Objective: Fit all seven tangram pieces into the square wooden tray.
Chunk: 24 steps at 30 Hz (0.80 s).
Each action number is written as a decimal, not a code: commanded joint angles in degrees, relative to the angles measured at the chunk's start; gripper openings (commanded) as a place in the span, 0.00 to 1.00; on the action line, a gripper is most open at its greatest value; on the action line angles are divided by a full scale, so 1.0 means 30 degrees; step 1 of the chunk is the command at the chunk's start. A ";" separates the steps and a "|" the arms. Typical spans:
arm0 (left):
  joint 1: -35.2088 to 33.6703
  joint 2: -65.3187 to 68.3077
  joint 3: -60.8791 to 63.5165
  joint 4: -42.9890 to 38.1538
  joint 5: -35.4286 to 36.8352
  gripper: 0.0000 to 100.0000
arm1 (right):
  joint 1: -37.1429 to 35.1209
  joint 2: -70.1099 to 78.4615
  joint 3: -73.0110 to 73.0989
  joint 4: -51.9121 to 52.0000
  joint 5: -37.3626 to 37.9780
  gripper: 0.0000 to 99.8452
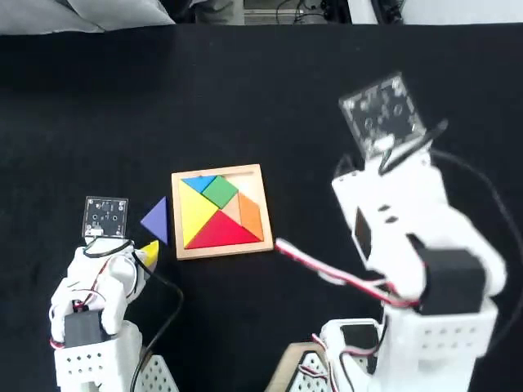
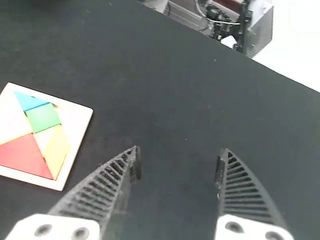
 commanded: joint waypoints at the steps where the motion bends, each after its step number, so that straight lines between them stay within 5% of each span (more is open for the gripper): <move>1: -0.0190 -0.0117 0.0366 -0.0352 0.0088 0.29 | 0.0322 -0.3619 0.5612 -0.3839 -0.0205 0.24; 11: -0.0190 -0.0117 0.0366 -0.0352 0.0088 0.29 | 0.0381 -0.9421 1.7099 -1.1780 -0.0176 0.24; 24: -0.0073 -0.0117 0.0366 -0.0410 0.0176 0.29 | 0.0381 -1.2176 2.6271 -1.8725 -0.0264 0.24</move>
